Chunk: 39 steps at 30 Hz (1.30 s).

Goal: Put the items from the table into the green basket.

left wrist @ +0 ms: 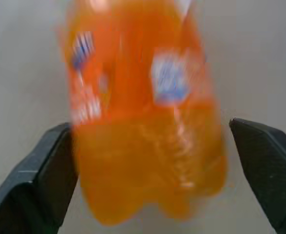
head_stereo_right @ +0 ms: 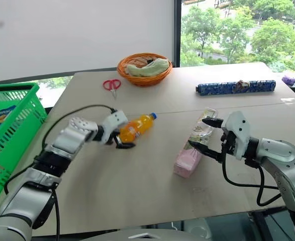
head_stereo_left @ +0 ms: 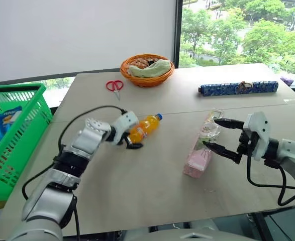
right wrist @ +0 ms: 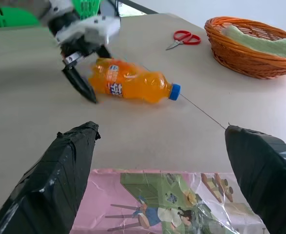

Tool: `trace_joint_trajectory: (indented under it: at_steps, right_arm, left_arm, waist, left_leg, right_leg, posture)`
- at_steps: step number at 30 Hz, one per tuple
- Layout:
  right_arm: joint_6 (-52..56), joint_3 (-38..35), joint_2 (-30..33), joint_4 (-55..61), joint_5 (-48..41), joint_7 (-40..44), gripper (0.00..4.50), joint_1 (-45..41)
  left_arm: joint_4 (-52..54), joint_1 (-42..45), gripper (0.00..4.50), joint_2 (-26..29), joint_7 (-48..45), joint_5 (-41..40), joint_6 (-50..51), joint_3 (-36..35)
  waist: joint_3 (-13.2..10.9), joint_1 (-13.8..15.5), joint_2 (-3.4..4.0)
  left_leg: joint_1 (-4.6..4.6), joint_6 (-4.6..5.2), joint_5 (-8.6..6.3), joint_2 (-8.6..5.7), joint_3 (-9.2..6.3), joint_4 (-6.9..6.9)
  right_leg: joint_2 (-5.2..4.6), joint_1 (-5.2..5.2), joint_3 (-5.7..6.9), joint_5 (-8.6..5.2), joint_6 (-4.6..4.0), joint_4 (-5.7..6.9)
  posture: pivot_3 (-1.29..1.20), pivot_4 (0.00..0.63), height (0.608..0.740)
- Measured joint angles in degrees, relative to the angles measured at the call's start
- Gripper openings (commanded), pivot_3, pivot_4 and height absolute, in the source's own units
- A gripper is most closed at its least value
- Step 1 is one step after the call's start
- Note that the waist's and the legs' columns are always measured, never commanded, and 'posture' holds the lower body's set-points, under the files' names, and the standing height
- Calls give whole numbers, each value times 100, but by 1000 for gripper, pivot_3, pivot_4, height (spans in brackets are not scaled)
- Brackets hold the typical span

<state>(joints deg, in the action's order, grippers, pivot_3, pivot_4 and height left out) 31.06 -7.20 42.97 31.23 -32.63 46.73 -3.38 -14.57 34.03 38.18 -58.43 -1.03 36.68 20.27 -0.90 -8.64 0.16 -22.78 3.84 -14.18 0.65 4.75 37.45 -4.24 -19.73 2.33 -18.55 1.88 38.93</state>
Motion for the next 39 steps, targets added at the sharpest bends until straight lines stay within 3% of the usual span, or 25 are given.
trace_joint_trajectory:
  at_steps: [7, 14, 20, 23, 24, 31, 36, 39]
  right_arm:
    - [1, 2, -14, -1, 10, -16, 4500, -3]
    - [-10, 1, -16, -1, 51, -14, 4500, 13]
    - [-17, 19, -44, -37, 110, -15, 4500, -22]
    - [-23, 25, -53, -78, 127, -14, 4500, -79]
    - [-23, 25, -53, -78, 129, -13, 4500, -80]
    - [-55, 25, -74, -78, 175, 9, 4500, -78]
    - [-54, 54, -73, -84, 175, 47, 4500, -89]
    - [-3, 67, -170, -77, 20, 50, 4500, -293]
  left_arm:
    - [-458, 224, 4468, -211, 24, 103, -109, -21]
    - [-752, 298, 4468, -912, 531, -158, 213, -644]
    - [-742, 312, 4468, -1084, 777, -267, 280, -850]
    - [-741, 312, 3191, -1092, 810, -319, 294, -856]
    - [-741, 311, 3045, -1091, 811, -333, 295, -857]
    - [-748, 308, 3046, -1112, 994, -343, 159, -865]
    - [-1362, 637, 3046, -1264, 2357, -139, -835, -1394]
    - [-2160, 1582, 3046, -1037, 3777, -346, -1485, -2570]
  waist:
    - [4, 16, 7]
    - [-7, 27, -8]
    - [-14, -7, -17]
    - [-19, -9, -19]
    - [-19, -10, -20]
    - [-32, -10, -29]
    - [-69, -14, -64]
    - [-113, -54, -129]
  left_leg:
    - [3, -14, -13, -2, 2, 1]
    - [-6, -14, -12, -3, 6, 10]
    - [-11, 5, 4, -3, 4, -5]
    - [-12, 5, 3, -3, 5, -7]
    - [-13, 6, 3, -3, 6, -7]
    - [-12, 6, 2, -3, 5, -5]
    - [-17, 8, 2, -3, 4, -5]
    - [-79, 4, 6, -2, -10, 8]
  right_leg:
    - [-6, 2, 1, 2, -1, 3]
    - [-14, 4, 3, 4, 2, -1]
    - [-7, -3, 6, 3, 3, -2]
    - [-6, -3, 5, 3, 3, -5]
    - [-7, -3, 5, 3, 3, -5]
    - [-7, -4, 5, 3, 4, -2]
    - [-5, -10, 5, 4, 5, 2]
    - [10, -77, 0, 8, 8, 24]
  posture:
    - [-322, 0, 740]
    - [-320, 0, 740]
    - [-321, 0, 740]
    - [-322, 0, 740]
    - [-322, 0, 740]
    - [-312, 0, 740]
    - [-275, 0, 740]
    - [-254, 0, 740]
